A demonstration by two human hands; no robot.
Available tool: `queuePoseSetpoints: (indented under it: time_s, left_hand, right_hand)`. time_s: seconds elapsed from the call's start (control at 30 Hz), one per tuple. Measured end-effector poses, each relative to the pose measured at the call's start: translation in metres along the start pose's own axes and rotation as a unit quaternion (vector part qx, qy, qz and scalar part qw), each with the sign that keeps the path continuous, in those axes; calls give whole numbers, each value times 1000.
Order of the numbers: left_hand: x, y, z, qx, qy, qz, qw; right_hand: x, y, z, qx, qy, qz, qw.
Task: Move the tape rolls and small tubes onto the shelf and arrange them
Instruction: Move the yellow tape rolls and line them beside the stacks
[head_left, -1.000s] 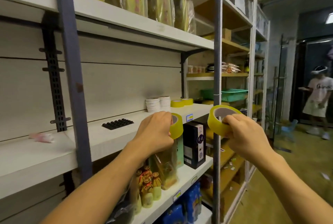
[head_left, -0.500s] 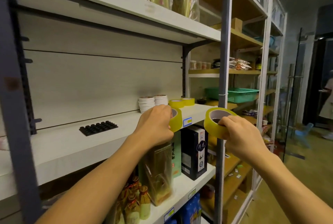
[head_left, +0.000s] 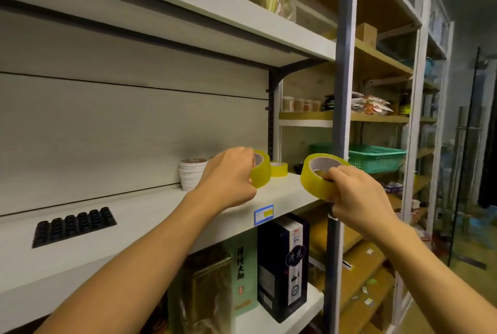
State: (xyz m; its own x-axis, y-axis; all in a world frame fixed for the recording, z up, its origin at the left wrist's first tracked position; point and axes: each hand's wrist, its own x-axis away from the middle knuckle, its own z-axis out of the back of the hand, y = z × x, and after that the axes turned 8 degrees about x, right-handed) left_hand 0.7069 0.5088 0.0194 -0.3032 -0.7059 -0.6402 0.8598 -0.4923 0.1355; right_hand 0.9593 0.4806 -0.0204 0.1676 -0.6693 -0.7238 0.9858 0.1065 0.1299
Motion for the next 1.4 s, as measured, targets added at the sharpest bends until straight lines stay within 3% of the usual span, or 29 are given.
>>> queuePoseSetpoints:
  time_s: [0.27,0.7,0.93,1.17,1.4]
  left_hand:
    - [-53,-6,-42,-37,3,31,999]
    - [-150,-26,-129,-69,32,113,991]
    - [-216,-39,-165,-53,33,152,986]
    - [-222,-70,-190,-70,21,151,986]
    - [-224,-83,-208,-84,14,163,983]
  right_hand:
    - [-51,39,-60,-39,17,21,999]
    - [-173,97,-199,-139,45,141,979]
    - [-252,78,-254,-224,71,136,963]
    - [-284,56,-308,-254,21,107,961]
    - [-289,72,-314,-266,-25,80,960]
